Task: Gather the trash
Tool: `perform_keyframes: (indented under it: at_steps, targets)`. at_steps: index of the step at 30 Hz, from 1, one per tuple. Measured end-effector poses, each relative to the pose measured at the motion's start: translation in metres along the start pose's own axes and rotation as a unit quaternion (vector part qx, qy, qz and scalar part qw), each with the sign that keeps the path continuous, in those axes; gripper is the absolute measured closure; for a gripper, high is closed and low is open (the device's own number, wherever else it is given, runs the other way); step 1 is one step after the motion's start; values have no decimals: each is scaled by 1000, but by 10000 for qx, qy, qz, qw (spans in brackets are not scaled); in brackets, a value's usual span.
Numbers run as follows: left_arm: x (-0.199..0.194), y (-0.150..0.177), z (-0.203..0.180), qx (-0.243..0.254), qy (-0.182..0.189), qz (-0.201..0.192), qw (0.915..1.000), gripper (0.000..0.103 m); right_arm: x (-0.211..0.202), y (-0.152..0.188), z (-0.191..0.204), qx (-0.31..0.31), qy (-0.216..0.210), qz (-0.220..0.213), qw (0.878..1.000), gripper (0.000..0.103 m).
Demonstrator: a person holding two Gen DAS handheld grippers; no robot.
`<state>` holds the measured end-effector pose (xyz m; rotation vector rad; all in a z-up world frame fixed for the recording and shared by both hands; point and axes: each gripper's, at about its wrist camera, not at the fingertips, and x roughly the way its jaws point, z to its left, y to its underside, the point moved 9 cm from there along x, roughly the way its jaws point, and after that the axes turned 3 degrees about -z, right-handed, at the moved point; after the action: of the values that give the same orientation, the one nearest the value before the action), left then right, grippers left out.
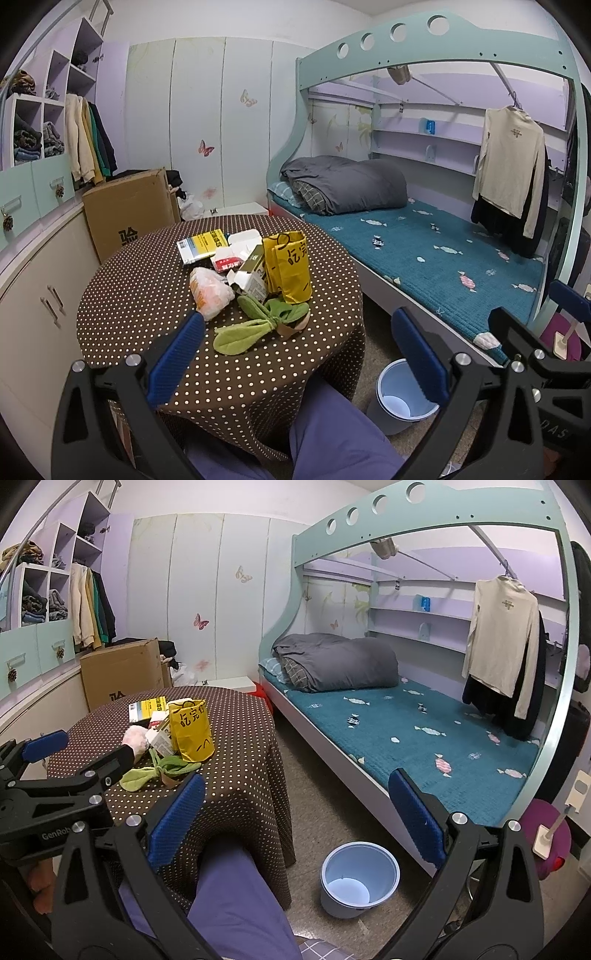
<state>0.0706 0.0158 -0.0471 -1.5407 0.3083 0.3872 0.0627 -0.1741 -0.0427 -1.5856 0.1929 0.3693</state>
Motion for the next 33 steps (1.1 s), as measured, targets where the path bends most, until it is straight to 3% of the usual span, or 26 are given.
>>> perform_keyframes:
  at_steps: [14,33]
  targets:
    - [22,13,39,-368,-128,434,9983,4,30,3,33,-110,-396,334,9986,6]
    - [67,18,121,-1017,-654,911,9885,4,106,-3,102,-60,-1046,976,9897,6]
